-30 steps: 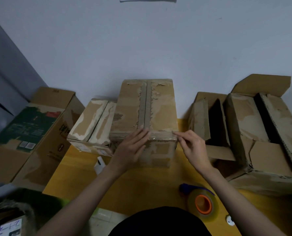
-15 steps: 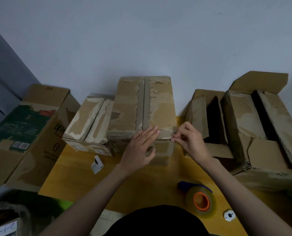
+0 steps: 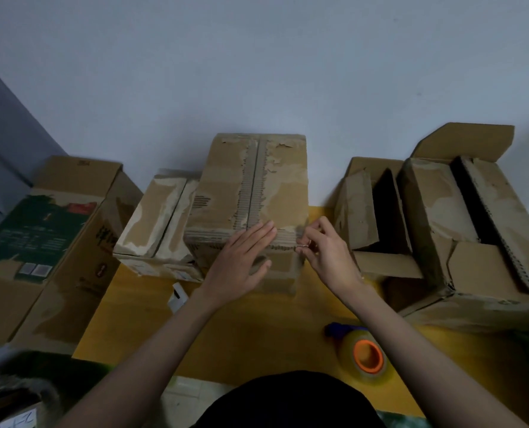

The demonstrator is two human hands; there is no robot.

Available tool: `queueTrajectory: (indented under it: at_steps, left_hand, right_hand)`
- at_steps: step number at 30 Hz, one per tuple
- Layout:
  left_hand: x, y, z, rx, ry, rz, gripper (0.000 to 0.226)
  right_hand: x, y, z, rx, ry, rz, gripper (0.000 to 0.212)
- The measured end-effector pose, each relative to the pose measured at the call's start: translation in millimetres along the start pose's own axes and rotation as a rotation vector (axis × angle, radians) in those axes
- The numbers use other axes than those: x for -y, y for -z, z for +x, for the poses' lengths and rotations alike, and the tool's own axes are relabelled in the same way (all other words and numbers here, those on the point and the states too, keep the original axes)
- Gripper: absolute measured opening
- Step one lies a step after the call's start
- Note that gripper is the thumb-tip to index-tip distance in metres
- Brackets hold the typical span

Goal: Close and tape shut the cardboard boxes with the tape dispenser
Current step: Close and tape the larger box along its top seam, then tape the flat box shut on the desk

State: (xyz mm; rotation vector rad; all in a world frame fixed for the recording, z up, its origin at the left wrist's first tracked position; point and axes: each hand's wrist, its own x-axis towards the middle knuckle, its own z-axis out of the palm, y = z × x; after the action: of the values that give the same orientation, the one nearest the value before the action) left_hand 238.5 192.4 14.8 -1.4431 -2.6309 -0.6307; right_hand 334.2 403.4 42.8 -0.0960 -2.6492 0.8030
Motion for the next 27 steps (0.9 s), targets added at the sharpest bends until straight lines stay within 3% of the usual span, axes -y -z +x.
queueTrajectory:
  at_steps: [4,8,16,27]
  left_hand:
    - [-9,-2,5,-0.045,0.065,-0.019,0.055]
    - [-23,1,21,-0.099,0.076,0.0,0.045]
    - [-57,-5,69,-0.037,0.025,-0.011,0.04]
    - [-131,-44,175,0.105,-0.1,-0.002,0.034]
  right_hand:
    - [-1,4,-2,0.02,-0.006,-0.009,0.01]
    - [-3,11,-4,0.008,-0.022,0.01,0.017]
    - [-41,42,-9,0.0,-0.145,-0.017,0.008]
    - [-133,96,3,0.009,-0.398,-0.144,0.015]
